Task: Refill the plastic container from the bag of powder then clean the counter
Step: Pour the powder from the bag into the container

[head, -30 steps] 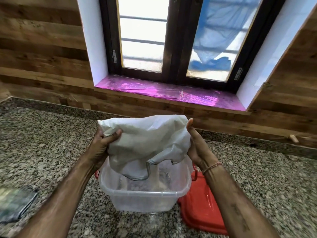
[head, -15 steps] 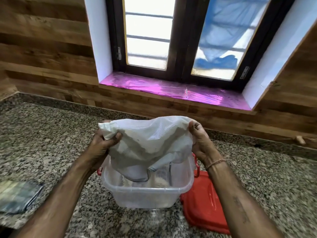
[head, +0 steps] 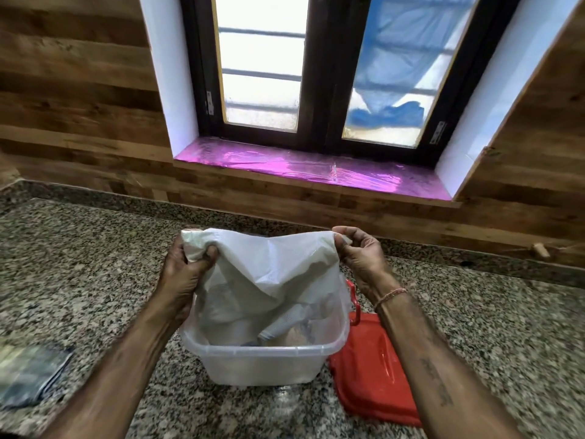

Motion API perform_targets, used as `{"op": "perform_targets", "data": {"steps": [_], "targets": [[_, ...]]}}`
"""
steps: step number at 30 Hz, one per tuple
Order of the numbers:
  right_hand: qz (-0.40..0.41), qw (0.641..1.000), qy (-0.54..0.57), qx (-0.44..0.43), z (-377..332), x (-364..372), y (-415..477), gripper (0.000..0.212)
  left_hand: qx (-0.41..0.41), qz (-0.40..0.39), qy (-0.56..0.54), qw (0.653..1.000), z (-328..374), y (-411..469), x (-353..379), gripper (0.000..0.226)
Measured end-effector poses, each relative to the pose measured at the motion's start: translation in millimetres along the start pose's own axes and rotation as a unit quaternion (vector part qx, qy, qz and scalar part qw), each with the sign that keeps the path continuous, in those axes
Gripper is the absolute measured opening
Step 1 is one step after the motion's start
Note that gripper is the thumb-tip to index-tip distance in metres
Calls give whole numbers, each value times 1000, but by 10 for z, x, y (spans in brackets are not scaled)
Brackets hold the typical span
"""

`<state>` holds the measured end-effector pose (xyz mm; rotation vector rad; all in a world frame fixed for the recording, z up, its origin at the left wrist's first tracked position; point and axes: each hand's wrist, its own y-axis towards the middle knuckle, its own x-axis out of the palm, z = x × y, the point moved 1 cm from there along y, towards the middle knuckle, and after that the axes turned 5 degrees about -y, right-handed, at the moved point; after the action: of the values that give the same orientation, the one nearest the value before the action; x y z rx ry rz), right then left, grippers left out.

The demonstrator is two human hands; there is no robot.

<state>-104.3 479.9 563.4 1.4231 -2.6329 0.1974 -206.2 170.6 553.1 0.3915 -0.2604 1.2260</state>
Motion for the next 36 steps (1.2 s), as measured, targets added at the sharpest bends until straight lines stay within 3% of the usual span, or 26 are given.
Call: {"op": "perform_targets", "data": {"steps": [2, 4, 6, 12, 15, 19, 29, 33, 36], "targets": [[5, 1000, -8, -15, -49, -27, -16, 31, -1, 14, -16, 1000, 2, 1, 9, 52], [1, 999, -19, -34, -114, -63, -25, 39, -6, 29, -23, 999, -13, 17, -12, 38], [-7, 998, -41, -57, -179, -107, -22, 32, -6, 50, -17, 999, 4, 17, -26, 20], [-33, 981, -151, -113, -348, -193, 11, 9, -21, 80, -41, 996, 114, 13, -26, 18], [-46, 973, -195, -114, -405, -213, 4, 7, -24, 89, -38, 995, 164, -11, 3, 26], [-58, 971, -205, -109, -508, -213, -28, 7, -21, 97, -39, 994, 224, -38, 70, 12], [-101, 951, -278, -90, -700, -134, -71, 12, -8, 91, -11, 996, 399, -46, 166, 25], [-128, 914, -372, -98, -678, 13, -180, 28, -29, 95, -41, 994, 372, -75, 163, 24], [-84, 825, -539, -149, -618, 274, -271, 53, -32, 81, -43, 995, 391, -53, 156, 23]]}}
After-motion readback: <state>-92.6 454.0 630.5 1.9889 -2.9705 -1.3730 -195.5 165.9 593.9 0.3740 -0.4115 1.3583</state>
